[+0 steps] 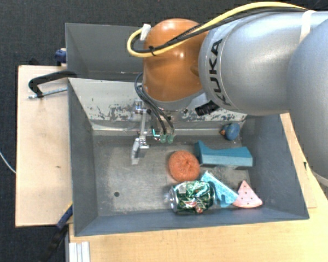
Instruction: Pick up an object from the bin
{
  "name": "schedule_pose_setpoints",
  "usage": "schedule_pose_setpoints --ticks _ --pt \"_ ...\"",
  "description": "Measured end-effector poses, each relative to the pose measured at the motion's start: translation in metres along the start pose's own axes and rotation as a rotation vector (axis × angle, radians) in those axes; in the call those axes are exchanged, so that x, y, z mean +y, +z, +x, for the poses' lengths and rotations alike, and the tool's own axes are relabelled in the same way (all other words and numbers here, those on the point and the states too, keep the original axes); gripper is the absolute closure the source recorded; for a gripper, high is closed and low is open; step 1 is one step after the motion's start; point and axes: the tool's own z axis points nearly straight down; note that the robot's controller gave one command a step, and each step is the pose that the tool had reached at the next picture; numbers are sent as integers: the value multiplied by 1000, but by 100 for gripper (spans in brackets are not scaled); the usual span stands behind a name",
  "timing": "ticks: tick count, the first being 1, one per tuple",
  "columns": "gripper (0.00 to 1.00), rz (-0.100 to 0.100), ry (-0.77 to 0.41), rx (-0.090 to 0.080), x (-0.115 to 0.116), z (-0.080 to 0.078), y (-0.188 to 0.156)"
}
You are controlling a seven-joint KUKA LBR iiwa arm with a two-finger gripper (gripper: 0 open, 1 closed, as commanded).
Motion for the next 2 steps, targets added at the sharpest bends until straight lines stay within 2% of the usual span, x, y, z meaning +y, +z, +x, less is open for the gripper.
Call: schedule_pose_setpoints --ticks 1,2 --pt "0 -1 1 -4 0 -1 -2" --pt "0 -2 -33 -13 14 19 52"
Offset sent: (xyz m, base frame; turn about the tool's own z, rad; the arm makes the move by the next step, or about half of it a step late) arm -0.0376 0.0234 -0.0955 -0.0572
